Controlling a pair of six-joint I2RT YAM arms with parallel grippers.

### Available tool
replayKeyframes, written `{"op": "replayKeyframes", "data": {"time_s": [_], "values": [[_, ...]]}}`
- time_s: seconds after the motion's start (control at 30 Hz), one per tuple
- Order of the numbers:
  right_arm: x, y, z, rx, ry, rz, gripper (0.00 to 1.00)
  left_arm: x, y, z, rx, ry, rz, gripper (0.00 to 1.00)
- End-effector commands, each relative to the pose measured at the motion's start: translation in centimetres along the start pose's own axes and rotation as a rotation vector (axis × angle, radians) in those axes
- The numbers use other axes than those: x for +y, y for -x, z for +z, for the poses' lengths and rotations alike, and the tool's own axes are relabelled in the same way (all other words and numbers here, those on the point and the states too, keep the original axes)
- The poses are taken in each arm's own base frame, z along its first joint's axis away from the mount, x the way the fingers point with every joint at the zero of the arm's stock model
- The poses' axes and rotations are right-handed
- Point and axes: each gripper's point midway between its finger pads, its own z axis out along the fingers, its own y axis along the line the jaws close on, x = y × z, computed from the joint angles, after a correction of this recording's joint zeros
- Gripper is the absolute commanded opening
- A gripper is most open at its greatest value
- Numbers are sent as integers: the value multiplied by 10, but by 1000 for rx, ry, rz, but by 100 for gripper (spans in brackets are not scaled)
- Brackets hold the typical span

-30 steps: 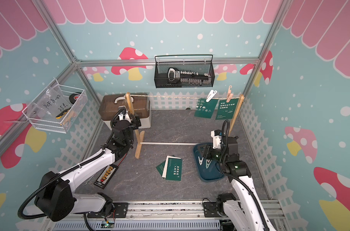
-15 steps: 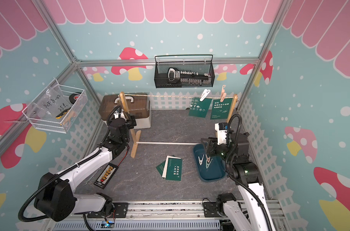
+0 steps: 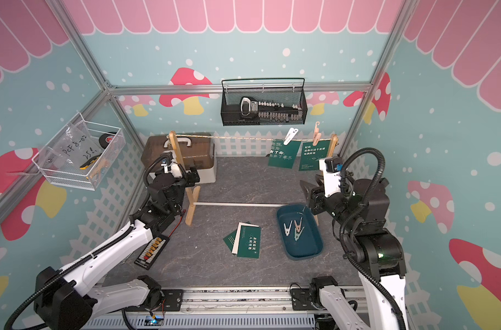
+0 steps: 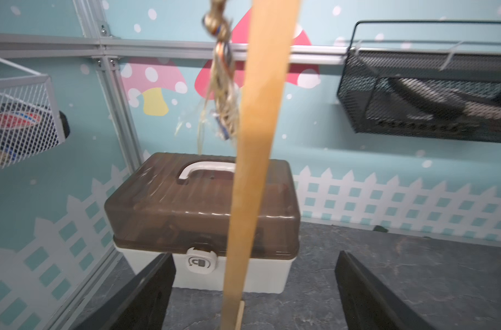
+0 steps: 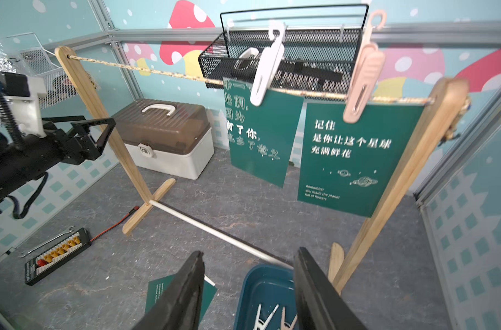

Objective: Remove the postcards from the strings
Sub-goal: Pinch the postcard on the clothesline.

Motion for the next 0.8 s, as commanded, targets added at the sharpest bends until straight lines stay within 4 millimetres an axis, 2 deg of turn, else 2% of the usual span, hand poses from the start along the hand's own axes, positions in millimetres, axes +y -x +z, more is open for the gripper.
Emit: {"op": "replayKeyframes", "data": {"time_s": [0.0,0.07,0.13,0.23,0.3,0.4,0.47,0.53,0.77], "values": [[4,17,7,-15,36,-94,50,-25,-3,-19,20,-106,-3,91],[7,28,15,-19,79,-127,51,-46,-3,-33,14,-195,-32,90],[3,35,24,5,96,-169,51,-80,0,-55,-41,-369,-90,88],[5,59,21,-43,169,-179,50,-126,4,-82,-79,-594,-87,88],[10,75,18,-89,235,-179,51,-151,6,-94,-107,-735,-83,88],[13,92,18,-127,309,-180,50,-184,6,-101,-147,-894,-36,88],[15,101,20,-146,366,-181,51,-206,2,-99,-157,-972,6,88],[18,109,22,-161,426,-175,51,-222,1,-87,-149,-1008,9,88],[17,123,26,-198,470,-180,53,-265,-8,-52,-99,-1200,-36,85]]}}
